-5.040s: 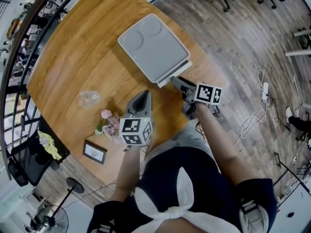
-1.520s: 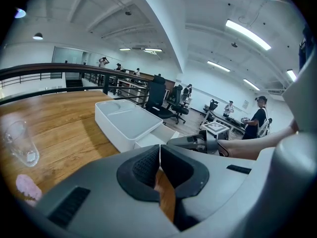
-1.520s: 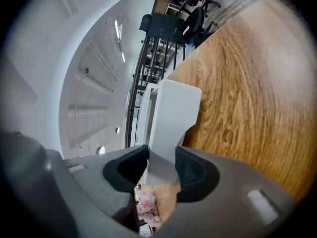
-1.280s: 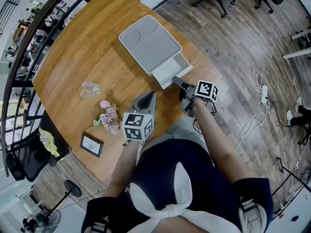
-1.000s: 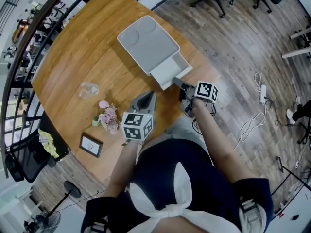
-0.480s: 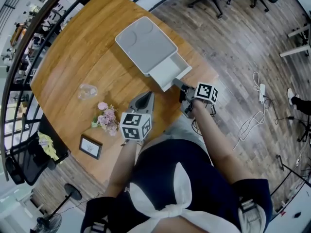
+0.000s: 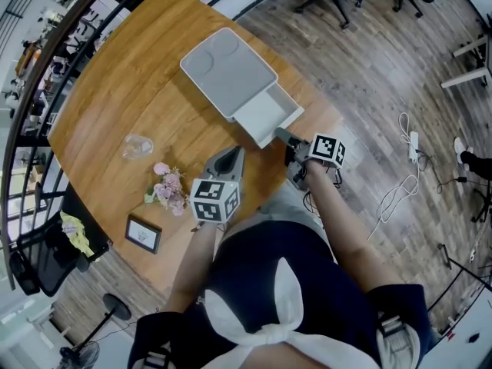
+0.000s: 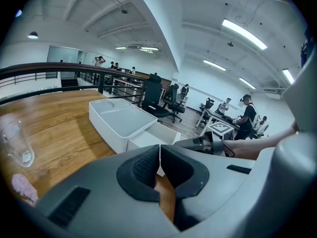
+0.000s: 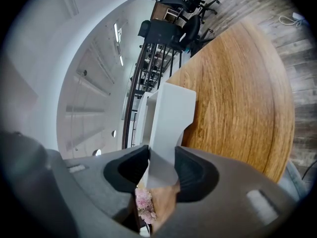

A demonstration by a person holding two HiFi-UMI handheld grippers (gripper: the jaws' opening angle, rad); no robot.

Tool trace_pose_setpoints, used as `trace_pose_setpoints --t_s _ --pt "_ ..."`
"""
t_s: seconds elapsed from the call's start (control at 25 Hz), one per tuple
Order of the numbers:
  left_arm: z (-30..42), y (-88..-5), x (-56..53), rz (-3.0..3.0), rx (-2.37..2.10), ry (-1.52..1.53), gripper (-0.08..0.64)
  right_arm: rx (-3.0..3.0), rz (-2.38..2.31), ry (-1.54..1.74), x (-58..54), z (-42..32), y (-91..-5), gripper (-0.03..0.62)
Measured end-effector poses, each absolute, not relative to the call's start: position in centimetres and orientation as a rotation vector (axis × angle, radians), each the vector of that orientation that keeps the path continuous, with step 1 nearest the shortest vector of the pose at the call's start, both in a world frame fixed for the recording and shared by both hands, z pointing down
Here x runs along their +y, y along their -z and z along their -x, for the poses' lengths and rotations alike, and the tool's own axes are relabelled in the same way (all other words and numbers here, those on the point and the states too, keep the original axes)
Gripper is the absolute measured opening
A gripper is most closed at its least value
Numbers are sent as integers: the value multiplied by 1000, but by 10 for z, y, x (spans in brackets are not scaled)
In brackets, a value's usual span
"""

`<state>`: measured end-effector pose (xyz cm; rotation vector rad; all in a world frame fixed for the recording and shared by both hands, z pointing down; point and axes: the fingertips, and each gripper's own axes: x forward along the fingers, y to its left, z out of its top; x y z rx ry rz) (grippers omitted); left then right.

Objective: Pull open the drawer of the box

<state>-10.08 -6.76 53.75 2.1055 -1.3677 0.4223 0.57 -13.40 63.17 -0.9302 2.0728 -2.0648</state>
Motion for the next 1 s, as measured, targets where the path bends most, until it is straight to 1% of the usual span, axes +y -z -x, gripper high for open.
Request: trace_pose_setpoints --t_s 0.32,0.48,0.68,0.8,0.88,1.0 --pt "95 -536 -64 -2115 -1358 -429 23 2043 940 2065 -124 -16 -630 155" --pt "92 -537 -60 -2119 -1350 -438 23 2028 933 2056 -122 -18 -627 121" --pt "88 -538 -58 -2127 -1341 -445 23 2065 953 2036 -121 -19 -624 107" --pt "88 -537 -57 -2131 -1340 -442 23 2075 977 2035 -121 -19 -624 116" --pt "88 -537 -55 -2130 -1340 -442 23 2054 990 2037 -122 -21 -625 167" --pt "90 -538 -54 -2127 -1341 -443 23 2029 998 2047 -124 -22 -630 195"
